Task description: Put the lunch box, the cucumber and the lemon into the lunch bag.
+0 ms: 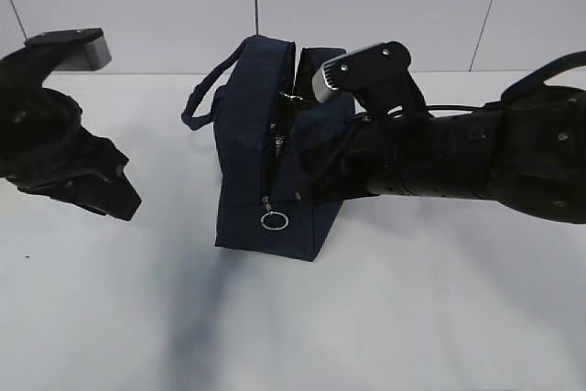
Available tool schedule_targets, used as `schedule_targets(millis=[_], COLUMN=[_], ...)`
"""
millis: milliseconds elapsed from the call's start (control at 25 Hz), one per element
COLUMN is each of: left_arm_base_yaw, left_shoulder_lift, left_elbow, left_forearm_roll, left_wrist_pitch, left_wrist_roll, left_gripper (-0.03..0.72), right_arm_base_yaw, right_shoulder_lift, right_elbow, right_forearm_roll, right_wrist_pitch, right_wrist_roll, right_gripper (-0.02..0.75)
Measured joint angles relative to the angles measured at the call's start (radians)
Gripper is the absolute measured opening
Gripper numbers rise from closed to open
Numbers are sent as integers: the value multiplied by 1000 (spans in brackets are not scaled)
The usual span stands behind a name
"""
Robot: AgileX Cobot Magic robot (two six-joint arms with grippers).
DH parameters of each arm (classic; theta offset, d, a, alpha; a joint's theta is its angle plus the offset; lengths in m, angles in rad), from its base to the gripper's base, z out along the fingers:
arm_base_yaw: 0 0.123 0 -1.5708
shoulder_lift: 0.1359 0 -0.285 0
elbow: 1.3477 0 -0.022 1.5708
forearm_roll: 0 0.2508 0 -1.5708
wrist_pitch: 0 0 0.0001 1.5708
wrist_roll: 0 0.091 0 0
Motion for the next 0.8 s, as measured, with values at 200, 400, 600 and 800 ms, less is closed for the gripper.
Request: schedule_targets(millis=[200, 400, 600, 800], left_arm_base_yaw=[0, 0, 0, 0], left_shoulder_lift=[57, 76, 80, 80], left_elbow=[0, 0, 0, 0], left_forearm_roll=[0, 0, 0, 0], left_wrist_pitch=[-54, -98, -105, -105], left_wrist_roll=[0, 2, 4, 5], left_gripper=[239, 239, 239, 239], right_arm_base_yaw=[0, 0, 0, 0], right_shoulder_lift=[0, 30, 86, 70], right_elbow=[0, -2, -3, 17], right_forearm_roll=[0, -1, -4, -47], right_wrist_pitch=[-5, -17, -24, -91], right_wrist_roll=[70, 109, 114, 148], right_gripper=[225, 461, 482, 486])
